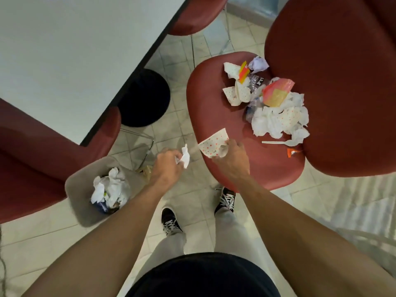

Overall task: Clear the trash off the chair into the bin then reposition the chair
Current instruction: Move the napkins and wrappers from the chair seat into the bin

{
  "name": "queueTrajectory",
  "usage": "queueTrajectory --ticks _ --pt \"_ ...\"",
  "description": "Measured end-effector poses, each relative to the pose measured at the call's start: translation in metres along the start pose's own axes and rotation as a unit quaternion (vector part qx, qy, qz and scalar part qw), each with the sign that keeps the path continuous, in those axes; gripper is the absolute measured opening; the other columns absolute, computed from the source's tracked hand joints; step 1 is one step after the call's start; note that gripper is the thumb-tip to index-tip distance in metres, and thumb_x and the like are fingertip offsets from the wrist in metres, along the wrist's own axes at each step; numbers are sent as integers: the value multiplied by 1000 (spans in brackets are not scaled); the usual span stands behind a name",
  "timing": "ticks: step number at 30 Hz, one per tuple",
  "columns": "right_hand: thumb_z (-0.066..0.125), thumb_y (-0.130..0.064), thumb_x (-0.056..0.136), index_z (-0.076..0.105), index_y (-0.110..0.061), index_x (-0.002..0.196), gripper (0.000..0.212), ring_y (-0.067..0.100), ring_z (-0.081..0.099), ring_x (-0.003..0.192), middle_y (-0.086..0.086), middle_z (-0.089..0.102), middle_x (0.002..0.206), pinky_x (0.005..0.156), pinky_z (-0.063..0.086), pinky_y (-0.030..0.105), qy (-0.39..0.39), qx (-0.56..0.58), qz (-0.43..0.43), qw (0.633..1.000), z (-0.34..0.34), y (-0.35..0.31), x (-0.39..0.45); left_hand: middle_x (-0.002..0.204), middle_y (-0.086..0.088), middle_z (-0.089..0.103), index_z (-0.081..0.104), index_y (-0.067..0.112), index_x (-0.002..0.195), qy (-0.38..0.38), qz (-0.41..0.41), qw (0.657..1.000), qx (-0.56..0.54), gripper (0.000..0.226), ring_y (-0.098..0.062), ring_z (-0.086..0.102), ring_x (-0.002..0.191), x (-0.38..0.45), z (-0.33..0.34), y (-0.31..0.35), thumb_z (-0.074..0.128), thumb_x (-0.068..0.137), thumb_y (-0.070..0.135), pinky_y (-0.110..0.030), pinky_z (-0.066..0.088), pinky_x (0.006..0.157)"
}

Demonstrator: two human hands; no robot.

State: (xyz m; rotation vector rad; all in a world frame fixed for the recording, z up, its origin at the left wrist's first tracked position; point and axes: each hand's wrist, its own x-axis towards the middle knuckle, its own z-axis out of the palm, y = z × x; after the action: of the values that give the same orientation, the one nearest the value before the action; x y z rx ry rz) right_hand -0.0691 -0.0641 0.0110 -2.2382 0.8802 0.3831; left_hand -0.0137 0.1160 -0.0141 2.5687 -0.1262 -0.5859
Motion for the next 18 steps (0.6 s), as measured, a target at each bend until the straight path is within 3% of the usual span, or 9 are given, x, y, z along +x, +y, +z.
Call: queueTrajectory --ticks 9,13,18 --pt "73 -28 81 44 -14 134 62 28 56 109 8 46 129 90 44 33 -55 -41 -87 994 72 -89 -68 98 -9 63 69 11 87 50 -91 994 -25 9 -26 58 90 -65 -74 -121 70 78 11 -30 41 81" --pt "71 -24 82 44 -14 135 59 26 55 111 8 46 131 91 46 34 -82 -55 -113 989 108 -124 -92 89 -9 63 63 17 73 77 -136 987 -36 9 -30 62 82 -86 -96 -169 70 74 11 -31 47 74" --pt "69 -24 82 43 -18 136 61 27 57 109 7 45 131 89 48 37 -112 -80 -139 981 148 -158 -116 95 -9 68 70 16 92 90 -184 978 -48 13 -30 62 89 -98 -119 -209 67 79 15 -29 45 75"
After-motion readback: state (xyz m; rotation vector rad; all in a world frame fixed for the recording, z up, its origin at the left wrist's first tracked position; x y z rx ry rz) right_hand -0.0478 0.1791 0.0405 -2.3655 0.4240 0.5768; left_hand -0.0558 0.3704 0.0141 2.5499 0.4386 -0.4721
